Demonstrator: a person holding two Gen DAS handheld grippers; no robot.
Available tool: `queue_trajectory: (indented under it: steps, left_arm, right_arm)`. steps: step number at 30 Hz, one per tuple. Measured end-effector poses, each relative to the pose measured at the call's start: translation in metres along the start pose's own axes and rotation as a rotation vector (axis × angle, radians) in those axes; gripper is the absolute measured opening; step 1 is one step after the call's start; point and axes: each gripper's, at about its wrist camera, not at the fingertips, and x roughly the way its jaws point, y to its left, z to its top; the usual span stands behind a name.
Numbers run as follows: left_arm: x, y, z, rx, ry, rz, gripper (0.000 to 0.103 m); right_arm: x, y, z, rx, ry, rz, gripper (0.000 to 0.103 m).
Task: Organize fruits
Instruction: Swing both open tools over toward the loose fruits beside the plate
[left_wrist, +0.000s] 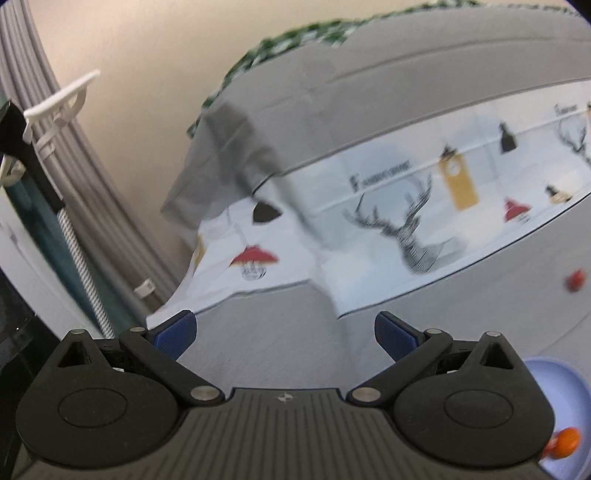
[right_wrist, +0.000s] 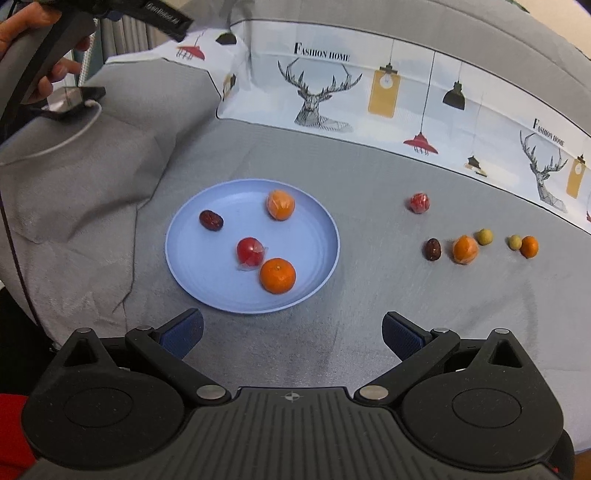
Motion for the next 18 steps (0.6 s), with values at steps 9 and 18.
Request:
queue_trajectory:
  steps: [9, 18]
  left_arm:
    - [0.031, 0.005, -0.025, 0.031, 0.073, 0.050, 0.103]
    - [0.046, 0.009, -0.016, 0.003, 0.076, 0.024, 0.103]
  right_arm:
    - [0.018, 0.014, 0.004, -0.046, 0.054, 0.014, 0.102]
    - [0.023, 0.013, 0.006, -0.049, 0.066, -0.004, 0.102]
